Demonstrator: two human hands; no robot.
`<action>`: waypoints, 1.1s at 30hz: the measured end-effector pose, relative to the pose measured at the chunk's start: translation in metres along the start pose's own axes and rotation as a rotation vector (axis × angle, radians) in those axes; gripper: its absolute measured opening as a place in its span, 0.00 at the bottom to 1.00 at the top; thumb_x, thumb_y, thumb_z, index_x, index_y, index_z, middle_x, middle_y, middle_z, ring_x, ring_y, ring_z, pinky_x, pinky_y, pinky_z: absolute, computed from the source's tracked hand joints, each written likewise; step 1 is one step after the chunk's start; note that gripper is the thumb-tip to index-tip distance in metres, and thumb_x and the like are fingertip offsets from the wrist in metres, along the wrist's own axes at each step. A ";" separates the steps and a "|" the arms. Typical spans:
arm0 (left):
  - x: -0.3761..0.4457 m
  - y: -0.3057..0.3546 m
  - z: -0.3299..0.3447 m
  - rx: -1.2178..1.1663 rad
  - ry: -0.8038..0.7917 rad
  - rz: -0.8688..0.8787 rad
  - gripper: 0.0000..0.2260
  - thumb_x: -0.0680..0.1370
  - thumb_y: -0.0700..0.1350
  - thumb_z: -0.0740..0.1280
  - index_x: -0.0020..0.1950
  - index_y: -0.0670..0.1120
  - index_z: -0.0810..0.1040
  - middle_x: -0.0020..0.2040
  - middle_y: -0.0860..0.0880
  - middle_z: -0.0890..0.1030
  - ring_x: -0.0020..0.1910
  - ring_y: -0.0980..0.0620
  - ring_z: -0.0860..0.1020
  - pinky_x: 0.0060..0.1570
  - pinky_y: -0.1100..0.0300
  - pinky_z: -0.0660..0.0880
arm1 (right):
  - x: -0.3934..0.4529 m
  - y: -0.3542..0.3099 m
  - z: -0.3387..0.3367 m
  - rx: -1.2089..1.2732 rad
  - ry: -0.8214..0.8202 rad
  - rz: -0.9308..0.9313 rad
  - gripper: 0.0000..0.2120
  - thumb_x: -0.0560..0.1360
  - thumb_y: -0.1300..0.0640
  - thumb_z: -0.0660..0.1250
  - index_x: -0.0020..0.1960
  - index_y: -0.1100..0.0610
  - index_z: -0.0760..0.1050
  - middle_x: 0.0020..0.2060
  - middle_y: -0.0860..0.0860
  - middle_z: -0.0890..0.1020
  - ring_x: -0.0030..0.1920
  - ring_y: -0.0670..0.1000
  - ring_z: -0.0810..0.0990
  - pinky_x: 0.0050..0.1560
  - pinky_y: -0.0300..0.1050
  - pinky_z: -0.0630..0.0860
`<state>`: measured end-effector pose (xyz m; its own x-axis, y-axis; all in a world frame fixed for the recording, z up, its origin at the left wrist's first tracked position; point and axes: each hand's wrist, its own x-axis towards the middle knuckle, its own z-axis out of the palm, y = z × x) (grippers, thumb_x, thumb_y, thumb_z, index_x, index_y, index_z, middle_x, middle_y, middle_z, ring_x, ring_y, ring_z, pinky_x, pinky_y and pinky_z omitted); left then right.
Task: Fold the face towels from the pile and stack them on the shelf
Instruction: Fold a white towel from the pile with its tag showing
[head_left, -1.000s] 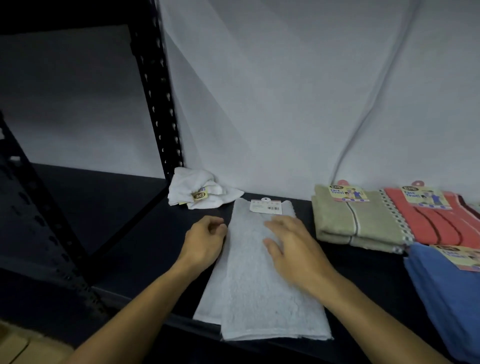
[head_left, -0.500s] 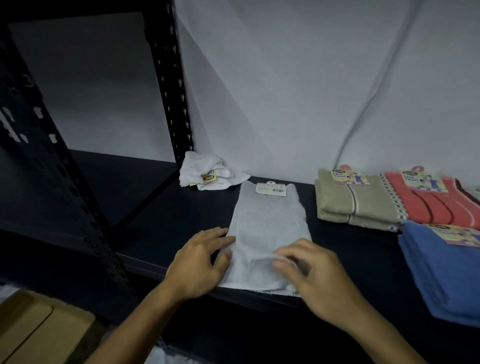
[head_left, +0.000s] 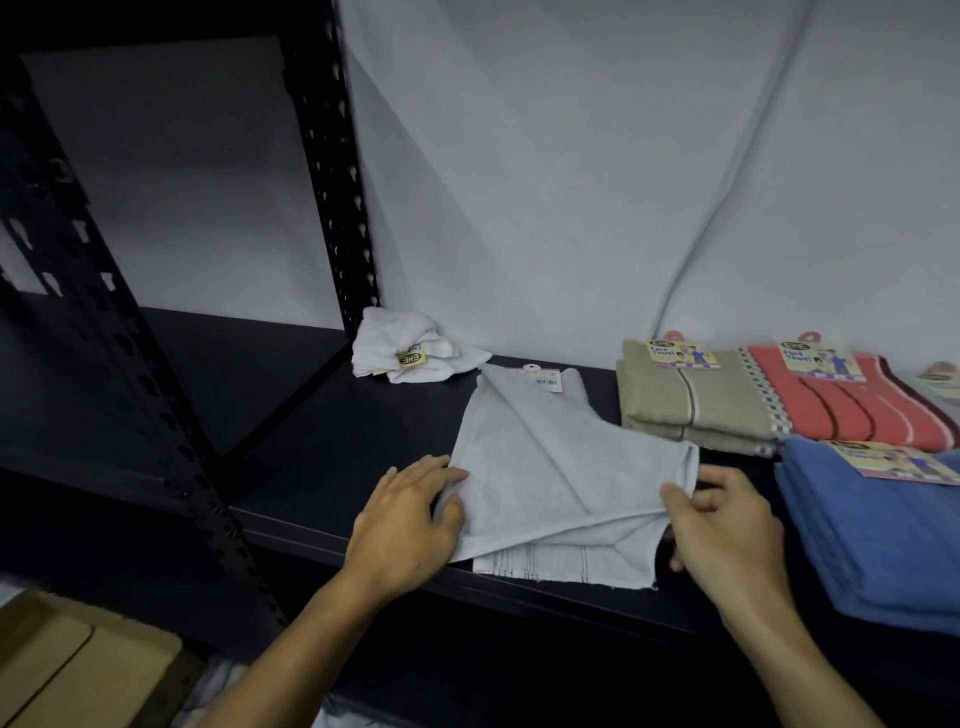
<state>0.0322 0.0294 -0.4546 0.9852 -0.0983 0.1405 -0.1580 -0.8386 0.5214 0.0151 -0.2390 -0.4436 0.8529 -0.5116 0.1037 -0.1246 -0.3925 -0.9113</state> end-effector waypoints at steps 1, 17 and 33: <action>-0.001 0.002 0.001 -0.005 -0.003 -0.005 0.18 0.82 0.51 0.58 0.72 0.57 0.70 0.76 0.59 0.64 0.76 0.62 0.55 0.74 0.64 0.41 | -0.001 0.003 -0.001 -0.057 0.018 0.000 0.08 0.75 0.58 0.69 0.52 0.57 0.74 0.32 0.48 0.81 0.29 0.52 0.78 0.40 0.49 0.74; -0.039 0.053 -0.017 0.312 0.016 -0.345 0.15 0.80 0.60 0.58 0.57 0.51 0.74 0.50 0.53 0.79 0.48 0.50 0.78 0.42 0.57 0.70 | -0.041 -0.013 0.040 -0.687 -0.437 -1.112 0.15 0.75 0.42 0.60 0.55 0.45 0.79 0.45 0.39 0.76 0.49 0.42 0.73 0.56 0.37 0.70; -0.002 0.090 -0.040 -0.803 -0.002 -0.360 0.07 0.79 0.43 0.69 0.47 0.38 0.80 0.37 0.47 0.80 0.30 0.56 0.80 0.31 0.61 0.75 | -0.004 -0.042 0.006 -0.345 -0.106 -1.138 0.17 0.73 0.67 0.56 0.51 0.61 0.82 0.41 0.53 0.77 0.37 0.54 0.77 0.36 0.45 0.75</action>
<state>0.0136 -0.0242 -0.3745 0.9843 0.0978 -0.1472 0.1636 -0.1891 0.9682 0.0202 -0.2159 -0.4085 0.5976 0.3221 0.7342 0.6140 -0.7728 -0.1608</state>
